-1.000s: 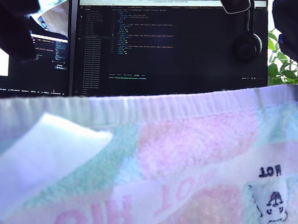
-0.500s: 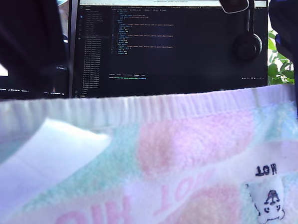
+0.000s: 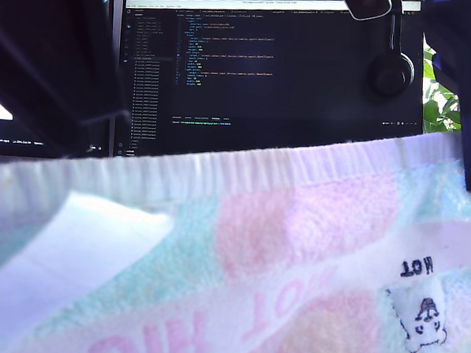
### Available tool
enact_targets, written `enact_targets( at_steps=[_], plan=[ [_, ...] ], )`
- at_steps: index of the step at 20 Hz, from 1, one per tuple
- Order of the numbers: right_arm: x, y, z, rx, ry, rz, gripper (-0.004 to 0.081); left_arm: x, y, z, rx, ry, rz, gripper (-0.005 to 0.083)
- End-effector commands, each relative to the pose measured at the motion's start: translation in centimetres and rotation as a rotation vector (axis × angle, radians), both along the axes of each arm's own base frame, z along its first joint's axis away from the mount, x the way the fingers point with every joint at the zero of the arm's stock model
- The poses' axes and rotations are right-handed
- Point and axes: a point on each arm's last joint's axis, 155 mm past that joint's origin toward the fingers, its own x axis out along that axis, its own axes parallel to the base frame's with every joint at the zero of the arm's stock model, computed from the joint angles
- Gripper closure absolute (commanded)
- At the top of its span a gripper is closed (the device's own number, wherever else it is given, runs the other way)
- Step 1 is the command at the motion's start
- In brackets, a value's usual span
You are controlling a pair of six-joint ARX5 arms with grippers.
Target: Fold the tea towel to a neat square and place it to the right
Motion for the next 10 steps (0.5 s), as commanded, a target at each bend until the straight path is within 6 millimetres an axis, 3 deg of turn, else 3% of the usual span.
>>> enact_targets(
  at_steps=[1,7,10],
  plan=[
    [-0.3,-0.2,-0.4,-0.007,0.011,-0.001,0.0782,-0.2,0.6,-1.5,0.043,0.004,-0.001,0.0369],
    [-0.2,-0.1,-0.4,-0.003,0.007,-0.001,0.0782,-0.1,3.0,-4.0,0.144,0.003,0.011,0.0369],
    [-0.2,0.0,-0.4,-0.002,0.006,-0.001,0.0782,-0.1,2.9,-4.1,0.139,0.001,0.012,0.0389]
  ],
)
